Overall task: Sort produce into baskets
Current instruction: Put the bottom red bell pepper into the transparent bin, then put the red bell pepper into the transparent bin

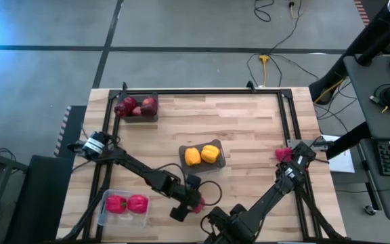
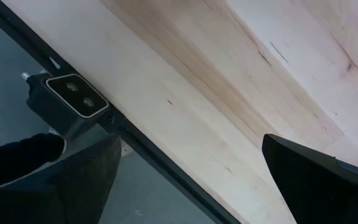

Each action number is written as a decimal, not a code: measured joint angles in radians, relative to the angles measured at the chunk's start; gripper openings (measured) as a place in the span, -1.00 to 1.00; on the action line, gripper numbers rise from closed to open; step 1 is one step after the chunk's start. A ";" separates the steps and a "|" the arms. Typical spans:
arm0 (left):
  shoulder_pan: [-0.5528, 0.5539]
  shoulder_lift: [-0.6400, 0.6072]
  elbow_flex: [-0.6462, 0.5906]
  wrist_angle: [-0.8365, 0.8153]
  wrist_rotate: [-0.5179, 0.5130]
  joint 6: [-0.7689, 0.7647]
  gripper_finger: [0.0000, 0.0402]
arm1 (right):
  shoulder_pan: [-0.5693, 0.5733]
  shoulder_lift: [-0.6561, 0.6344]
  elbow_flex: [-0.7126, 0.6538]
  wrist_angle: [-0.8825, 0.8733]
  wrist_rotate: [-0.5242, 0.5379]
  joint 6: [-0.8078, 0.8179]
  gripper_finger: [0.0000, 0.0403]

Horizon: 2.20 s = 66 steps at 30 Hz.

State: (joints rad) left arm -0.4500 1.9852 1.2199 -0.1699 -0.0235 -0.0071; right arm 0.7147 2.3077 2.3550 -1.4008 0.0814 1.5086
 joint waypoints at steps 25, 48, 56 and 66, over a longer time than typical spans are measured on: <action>-0.607 -0.509 -0.005 -0.851 -0.173 -0.869 0.12 | -0.078 -0.005 -0.002 0.008 0.138 -0.179 0.90; -0.784 -0.501 -0.169 -0.867 0.044 -1.142 0.38 | -0.130 -0.051 -0.003 -0.047 0.153 -0.297 0.90; -0.784 -0.501 -0.140 -0.962 0.042 -1.207 0.55 | -0.150 -0.132 -0.003 -0.159 0.217 -0.307 0.90; -0.780 -0.509 0.010 -1.146 -0.051 -1.214 0.59 | -0.240 -0.329 -0.187 -0.169 0.236 -0.428 0.90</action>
State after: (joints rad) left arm -1.2305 1.4763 1.2295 -1.3158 -0.0744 -1.2211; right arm 0.4746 1.9789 2.1682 -1.5702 0.3174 1.0807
